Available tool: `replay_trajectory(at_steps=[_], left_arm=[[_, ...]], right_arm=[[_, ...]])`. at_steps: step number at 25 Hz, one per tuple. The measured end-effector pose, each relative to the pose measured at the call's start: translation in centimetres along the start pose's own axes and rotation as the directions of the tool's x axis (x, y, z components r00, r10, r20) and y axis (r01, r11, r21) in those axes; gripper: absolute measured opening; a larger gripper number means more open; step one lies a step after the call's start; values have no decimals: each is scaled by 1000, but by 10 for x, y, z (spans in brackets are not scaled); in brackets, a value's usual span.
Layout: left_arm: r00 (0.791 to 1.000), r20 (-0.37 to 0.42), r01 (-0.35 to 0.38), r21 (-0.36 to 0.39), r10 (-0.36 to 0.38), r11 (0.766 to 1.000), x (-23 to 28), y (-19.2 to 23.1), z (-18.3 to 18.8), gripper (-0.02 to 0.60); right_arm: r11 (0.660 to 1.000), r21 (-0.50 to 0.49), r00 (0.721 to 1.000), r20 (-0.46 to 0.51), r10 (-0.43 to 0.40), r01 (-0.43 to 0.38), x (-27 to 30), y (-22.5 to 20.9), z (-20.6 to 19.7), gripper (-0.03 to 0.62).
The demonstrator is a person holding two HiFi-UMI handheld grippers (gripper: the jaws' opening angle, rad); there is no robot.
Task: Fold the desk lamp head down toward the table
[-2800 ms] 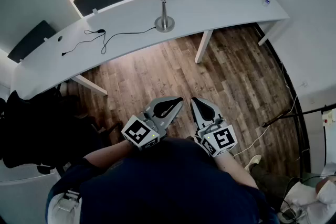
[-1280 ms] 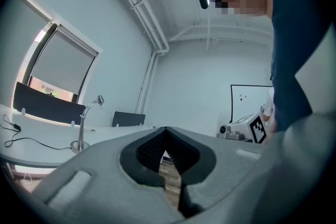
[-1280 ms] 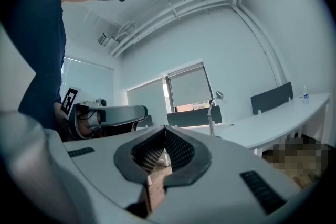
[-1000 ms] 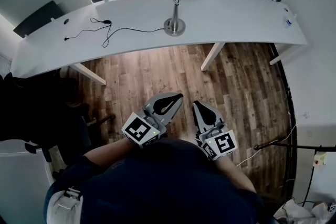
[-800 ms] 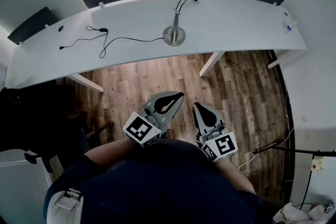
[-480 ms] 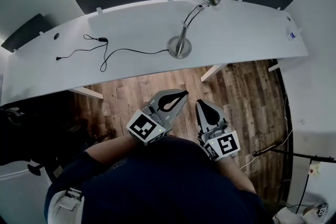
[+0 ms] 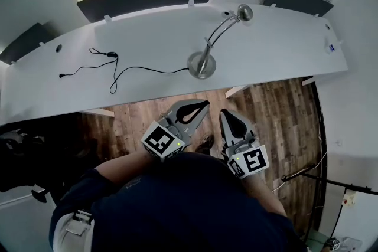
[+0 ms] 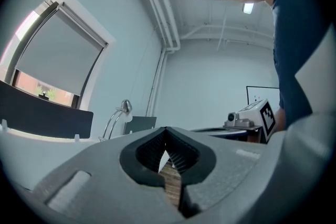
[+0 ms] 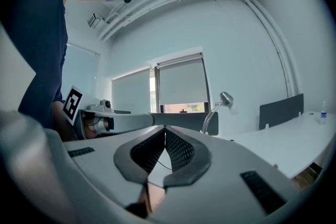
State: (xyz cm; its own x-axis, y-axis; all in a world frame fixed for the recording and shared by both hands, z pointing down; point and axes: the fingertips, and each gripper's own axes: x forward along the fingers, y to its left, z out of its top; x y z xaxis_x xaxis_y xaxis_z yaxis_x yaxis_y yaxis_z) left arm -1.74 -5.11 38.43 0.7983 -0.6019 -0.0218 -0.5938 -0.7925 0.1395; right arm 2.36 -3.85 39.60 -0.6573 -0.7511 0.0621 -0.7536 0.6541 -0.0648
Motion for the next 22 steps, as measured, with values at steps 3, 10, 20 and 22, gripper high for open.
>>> replay_trajectory(at_steps=[3,10,20,22], left_arm=[[999,7,-34,1,34,999,15,10,2,6],[993,-2,-114,15,114,993,54,25,5,6],[970,-23,-241,12,241,971,91,50,-13,6],[965,-37,-258,22,259,966,96,60,-17,6]], right_arm=[[1000,-8,1000,-1,26,-26,8,-18,1,11],[996,-14,996,-3,91,-91,19,-68,7,11],[984,-17,984,-12,177,-177,29,-115,4,12],[986,-16,986,-18,164,-164,34,-126,4,12]])
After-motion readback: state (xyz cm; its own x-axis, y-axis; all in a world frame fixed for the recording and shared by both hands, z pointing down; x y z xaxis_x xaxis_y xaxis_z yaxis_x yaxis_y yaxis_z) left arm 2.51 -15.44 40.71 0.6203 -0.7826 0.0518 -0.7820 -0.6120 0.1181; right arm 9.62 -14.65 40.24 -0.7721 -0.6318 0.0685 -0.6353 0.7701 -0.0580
